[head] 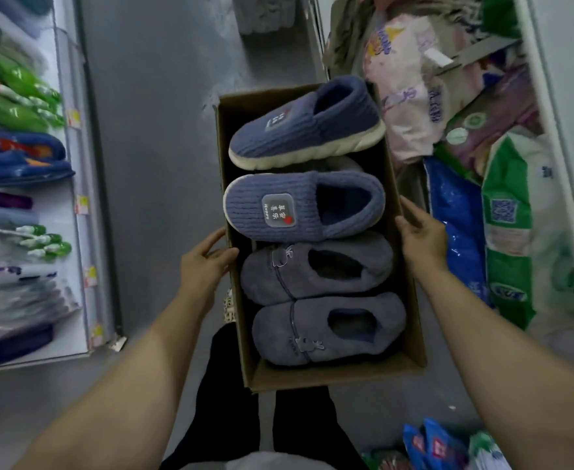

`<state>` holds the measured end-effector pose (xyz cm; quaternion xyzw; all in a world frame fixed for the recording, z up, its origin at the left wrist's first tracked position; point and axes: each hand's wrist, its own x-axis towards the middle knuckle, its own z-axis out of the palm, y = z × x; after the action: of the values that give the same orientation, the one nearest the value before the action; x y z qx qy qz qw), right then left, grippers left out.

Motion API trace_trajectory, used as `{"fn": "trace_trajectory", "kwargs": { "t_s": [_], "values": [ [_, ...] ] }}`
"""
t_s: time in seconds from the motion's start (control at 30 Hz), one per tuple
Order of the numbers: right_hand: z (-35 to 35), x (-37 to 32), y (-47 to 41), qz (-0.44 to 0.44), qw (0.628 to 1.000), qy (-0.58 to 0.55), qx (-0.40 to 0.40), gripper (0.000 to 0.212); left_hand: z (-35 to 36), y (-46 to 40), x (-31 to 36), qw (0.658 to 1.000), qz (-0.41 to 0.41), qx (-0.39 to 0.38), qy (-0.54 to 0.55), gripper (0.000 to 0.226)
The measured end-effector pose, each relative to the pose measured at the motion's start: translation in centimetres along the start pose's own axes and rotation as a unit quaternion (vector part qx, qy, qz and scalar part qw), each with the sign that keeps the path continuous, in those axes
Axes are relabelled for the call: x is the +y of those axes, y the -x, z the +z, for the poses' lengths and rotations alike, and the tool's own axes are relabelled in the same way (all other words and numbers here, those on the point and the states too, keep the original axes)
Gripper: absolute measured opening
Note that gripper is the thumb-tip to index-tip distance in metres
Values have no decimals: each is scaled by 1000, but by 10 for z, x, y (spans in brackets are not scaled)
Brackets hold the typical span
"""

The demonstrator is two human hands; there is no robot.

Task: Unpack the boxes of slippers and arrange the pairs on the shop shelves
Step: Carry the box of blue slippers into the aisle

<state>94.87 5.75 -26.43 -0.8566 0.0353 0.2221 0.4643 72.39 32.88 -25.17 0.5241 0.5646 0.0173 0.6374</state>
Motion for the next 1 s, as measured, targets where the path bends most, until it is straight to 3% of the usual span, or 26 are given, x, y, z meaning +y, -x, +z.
{"fn": "trace_trajectory", "kwargs": {
  "t_s": [0.67,0.83,1.0],
  "values": [
    [-5,-1,8,18,998,67,-3,44,7,-5,-20,997,6,25,-66,49],
    [-18,-10,26,58,976,193,-78,52,12,0,-4,986,0,23,-167,48],
    [-38,-42,41,55,936,328,-115,58,11,24,45,931,83,24,-355,56]
  ]
}}
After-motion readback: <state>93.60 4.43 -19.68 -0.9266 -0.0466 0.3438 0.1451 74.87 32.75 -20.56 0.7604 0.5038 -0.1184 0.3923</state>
